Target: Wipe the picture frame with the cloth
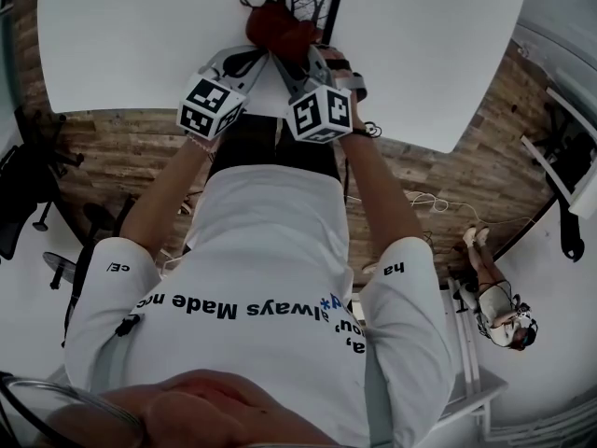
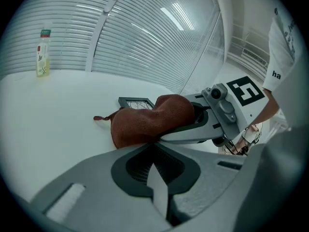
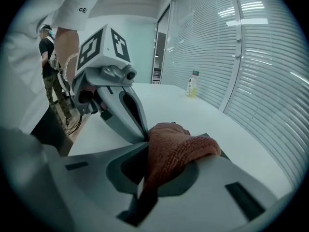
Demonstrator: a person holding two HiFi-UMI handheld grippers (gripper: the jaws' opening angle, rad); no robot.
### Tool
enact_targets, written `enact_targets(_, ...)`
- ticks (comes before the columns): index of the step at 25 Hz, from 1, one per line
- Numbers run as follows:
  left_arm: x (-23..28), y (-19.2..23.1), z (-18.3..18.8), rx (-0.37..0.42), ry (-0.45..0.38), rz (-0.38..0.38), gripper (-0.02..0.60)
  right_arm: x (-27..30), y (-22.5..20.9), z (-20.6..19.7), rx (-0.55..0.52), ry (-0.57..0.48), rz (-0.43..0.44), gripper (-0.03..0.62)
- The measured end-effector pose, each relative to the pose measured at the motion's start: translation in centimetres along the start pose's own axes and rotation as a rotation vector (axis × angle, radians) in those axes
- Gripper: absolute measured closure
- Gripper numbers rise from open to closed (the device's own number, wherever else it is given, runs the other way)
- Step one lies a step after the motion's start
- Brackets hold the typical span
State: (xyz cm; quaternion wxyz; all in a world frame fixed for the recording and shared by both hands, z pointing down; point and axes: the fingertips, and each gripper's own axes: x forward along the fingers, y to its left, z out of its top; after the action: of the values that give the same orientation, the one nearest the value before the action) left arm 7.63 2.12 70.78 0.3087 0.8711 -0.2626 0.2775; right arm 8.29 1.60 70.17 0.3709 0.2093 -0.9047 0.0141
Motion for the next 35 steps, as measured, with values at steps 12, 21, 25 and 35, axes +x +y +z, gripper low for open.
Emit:
enact_targets(12, 0.4, 0.1, 0.6, 0.027, 0.001, -0.009, 0.58, 0.1, -4.8, -0.8, -0.032, 0.015, -0.093, 0.563)
enact_targets(21, 2.0, 1.0, 2.0, 0.052, 0.017, 0.001, 0.58, 0.9, -12.6, -1.3, -0.085, 0.049, -0.173, 0.563)
enact_targets(25, 2.2, 1.1, 1.7, 0.048, 0.028, 0.009, 0.58, 1.3, -13.7, -1.7, -0.091, 0.058, -0.156, 0.563)
enact_targets(35, 2.2, 1.1, 1.7, 0.062, 0.028, 0.036, 0.58, 1.3, -9.7, -2.3, -0.061, 0.055, -0.088, 0.563)
